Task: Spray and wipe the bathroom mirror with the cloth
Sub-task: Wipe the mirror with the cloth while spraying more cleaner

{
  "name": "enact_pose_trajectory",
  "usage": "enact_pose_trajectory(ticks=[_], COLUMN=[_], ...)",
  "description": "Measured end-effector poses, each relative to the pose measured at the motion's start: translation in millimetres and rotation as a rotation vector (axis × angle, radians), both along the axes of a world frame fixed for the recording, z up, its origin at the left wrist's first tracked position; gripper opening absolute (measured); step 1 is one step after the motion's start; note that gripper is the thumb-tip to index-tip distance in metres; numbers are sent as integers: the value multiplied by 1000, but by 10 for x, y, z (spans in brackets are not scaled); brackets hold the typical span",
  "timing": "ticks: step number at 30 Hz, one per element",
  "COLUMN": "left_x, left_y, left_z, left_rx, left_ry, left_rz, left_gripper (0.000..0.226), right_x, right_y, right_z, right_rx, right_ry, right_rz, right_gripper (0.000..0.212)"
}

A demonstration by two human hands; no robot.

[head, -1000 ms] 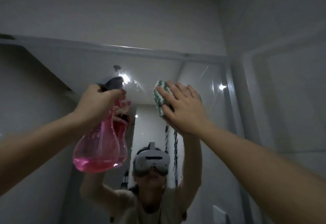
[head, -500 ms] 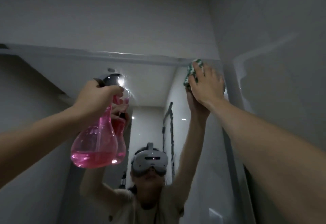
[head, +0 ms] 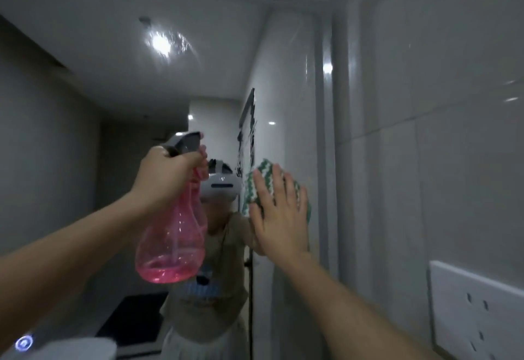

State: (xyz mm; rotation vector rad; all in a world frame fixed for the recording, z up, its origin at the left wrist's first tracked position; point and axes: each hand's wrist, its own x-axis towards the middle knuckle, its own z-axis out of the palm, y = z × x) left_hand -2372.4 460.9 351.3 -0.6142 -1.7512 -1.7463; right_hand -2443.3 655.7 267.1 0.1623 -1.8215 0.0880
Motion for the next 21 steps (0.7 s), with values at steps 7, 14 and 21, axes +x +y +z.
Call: enact_pose_trajectory(ticks=[7, 14, 21], left_x=[78, -62, -47], left_y=[87, -193, -780], left_z=[-637, -325, 286], left_rx=[-132, -68, 59], left_ry=[-112, -32, 80], left_rz=[193, 219, 150], left_gripper=[17, 5, 29], right_x=[79, -2, 2], right_y=[-100, -178, -476], right_z=[-846, 240, 1898], right_rx=[27, -73, -8], right_ry=[-102, -9, 15], right_rz=[-31, -2, 0], right_gripper=[58, 57, 55])
